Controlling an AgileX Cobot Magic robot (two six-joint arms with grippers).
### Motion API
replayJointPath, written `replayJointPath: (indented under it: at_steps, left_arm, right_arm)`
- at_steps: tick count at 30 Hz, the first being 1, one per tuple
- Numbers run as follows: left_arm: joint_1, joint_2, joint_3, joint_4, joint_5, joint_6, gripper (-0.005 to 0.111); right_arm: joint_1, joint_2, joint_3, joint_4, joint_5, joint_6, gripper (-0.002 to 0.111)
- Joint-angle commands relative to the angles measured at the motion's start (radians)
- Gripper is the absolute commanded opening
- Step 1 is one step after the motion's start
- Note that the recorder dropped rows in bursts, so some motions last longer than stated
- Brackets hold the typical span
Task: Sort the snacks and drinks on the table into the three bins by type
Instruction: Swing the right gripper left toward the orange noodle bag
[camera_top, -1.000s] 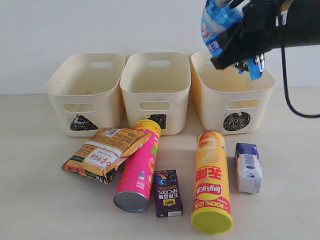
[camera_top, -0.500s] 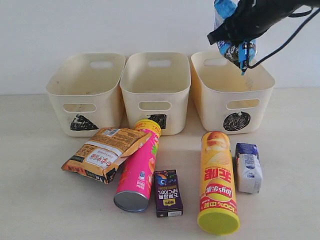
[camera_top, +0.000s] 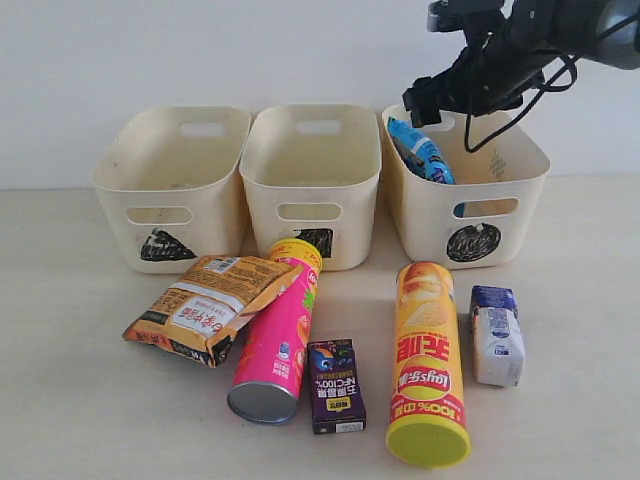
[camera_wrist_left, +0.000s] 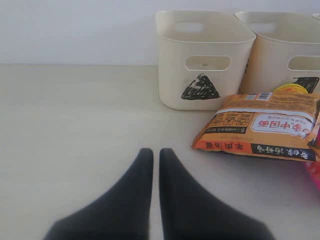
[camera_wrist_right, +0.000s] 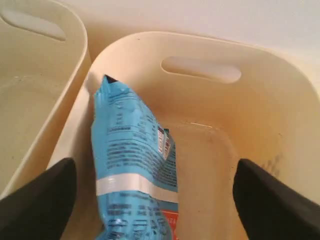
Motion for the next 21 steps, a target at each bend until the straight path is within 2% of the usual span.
replayJointPath:
  at_steps: [1, 5, 7, 10, 16, 21]
  left_arm:
    - [0.001, -0.003, -0.004, -0.004, -0.008, -0.007, 0.004]
    - [0.001, -0.003, -0.004, -0.004, -0.008, -0.007, 0.004]
    - [0.001, -0.003, -0.004, -0.004, -0.008, -0.007, 0.004]
    - [0.001, -0.003, -0.004, -0.004, -0.008, -0.007, 0.004]
    - [0.001, -0.003, -0.004, -0.004, -0.008, -0.007, 0.004]
    - [0.001, -0.003, -0.004, -0.004, -0.008, -0.007, 0.004]
  right_arm:
    - [-0.003, -0.065, -0.009, -0.012, 0.062, -0.063, 0.071]
    - [-0.003, -0.122, -0.009, -0.012, 0.156, -0.131, 0.048]
    - [-0.003, -0.150, -0.009, -0.012, 0.211, -0.139, 0.032]
    - [-0.003, -0.186, -0.009, -0.015, 0.286, -0.139, 0.002]
    - [-0.003, -0.241, 0.024, -0.007, 0.426, -0.135, 0.000]
    - [-0.003, -0.360, 0.216, 0.038, 0.356, -0.169, 0.000]
